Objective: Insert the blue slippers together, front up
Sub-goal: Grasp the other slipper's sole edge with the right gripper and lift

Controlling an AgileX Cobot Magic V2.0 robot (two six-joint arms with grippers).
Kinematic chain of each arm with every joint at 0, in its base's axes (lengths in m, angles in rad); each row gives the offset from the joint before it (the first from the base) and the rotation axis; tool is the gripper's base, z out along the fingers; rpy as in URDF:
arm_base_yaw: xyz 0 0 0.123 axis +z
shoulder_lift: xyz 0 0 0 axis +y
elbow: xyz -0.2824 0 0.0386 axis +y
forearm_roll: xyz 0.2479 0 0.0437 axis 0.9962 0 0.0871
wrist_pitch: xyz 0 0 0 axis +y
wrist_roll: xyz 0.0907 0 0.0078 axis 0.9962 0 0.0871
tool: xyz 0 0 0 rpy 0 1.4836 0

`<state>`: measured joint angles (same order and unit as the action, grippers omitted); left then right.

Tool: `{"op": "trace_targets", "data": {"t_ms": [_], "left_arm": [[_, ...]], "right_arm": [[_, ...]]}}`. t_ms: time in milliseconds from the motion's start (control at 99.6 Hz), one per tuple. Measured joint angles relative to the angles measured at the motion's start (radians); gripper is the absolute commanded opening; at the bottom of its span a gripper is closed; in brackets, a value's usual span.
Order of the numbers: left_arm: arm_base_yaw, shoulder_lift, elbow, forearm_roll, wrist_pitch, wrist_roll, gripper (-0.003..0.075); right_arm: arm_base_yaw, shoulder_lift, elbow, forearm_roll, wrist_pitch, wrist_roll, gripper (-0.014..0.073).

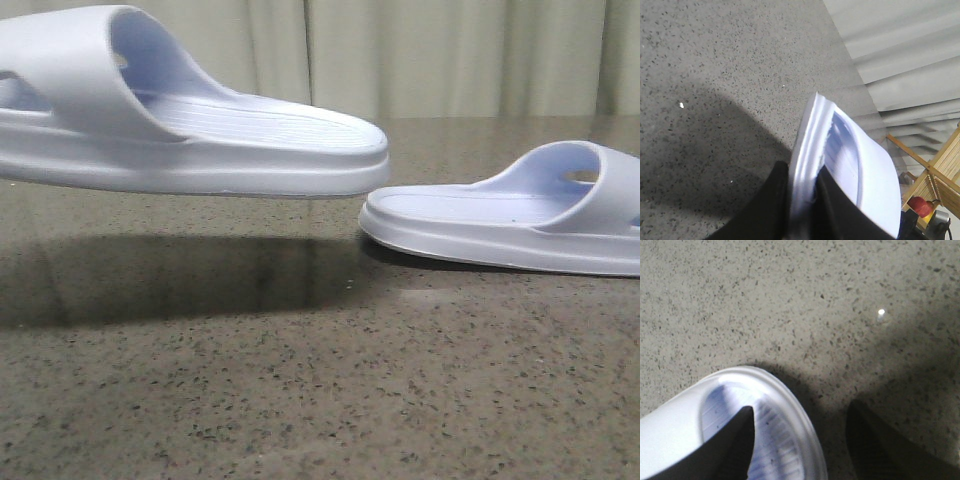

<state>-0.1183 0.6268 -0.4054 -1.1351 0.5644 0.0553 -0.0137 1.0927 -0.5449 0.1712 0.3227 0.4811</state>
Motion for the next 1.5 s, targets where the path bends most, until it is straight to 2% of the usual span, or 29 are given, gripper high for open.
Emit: {"op": "trace_targets", "data": {"t_ms": [110,261,422,432,482,522,633,974,1215,1345,1496], "left_arm": [[0.000,0.000,0.000,0.000,0.000,0.000,0.0016],[0.000,0.000,0.000,0.000,0.000,0.000,0.0016],[0.000,0.000,0.000,0.000,0.000,0.000,0.0016],[0.000,0.000,0.000,0.000,0.000,0.000,0.0016],[0.000,0.000,0.000,0.000,0.000,0.000,0.0016],[0.000,0.000,0.000,0.000,0.000,0.000,0.0016],[0.000,0.000,0.000,0.000,0.000,0.000,0.0016],[0.000,0.000,0.000,0.000,0.000,0.000,0.0016],[0.000,0.000,0.000,0.000,0.000,0.000,0.0016],[0.000,0.000,0.000,-0.005,0.001,0.000,0.0016],[0.000,0.000,0.000,-0.017,0.001,0.000,0.0016]], "right_arm": [[0.000,0.008,-0.001,0.009,-0.012,0.000,0.0329],[0.008,0.013,-0.001,0.019,-0.016,0.000,0.0226],[0.045,0.014,-0.001,0.027,-0.012,0.000,0.0213],[0.057,0.014,-0.001,0.029,-0.012,0.000,0.0146],[0.057,0.014,-0.001,0.031,-0.012,0.000,0.0092],[0.057,0.014,-0.001,0.031,-0.012,0.000,0.0009],[0.057,0.014,-0.001,0.035,-0.031,0.000,-0.0108],[0.057,0.006,-0.001,0.047,-0.192,0.001,-0.0107],[0.057,-0.117,-0.001,0.049,-0.330,0.001,-0.0107],[0.057,-0.195,-0.032,0.051,-0.304,0.001,-0.0107],[0.057,-0.297,-0.083,0.081,-0.195,0.001,-0.0107]]}}
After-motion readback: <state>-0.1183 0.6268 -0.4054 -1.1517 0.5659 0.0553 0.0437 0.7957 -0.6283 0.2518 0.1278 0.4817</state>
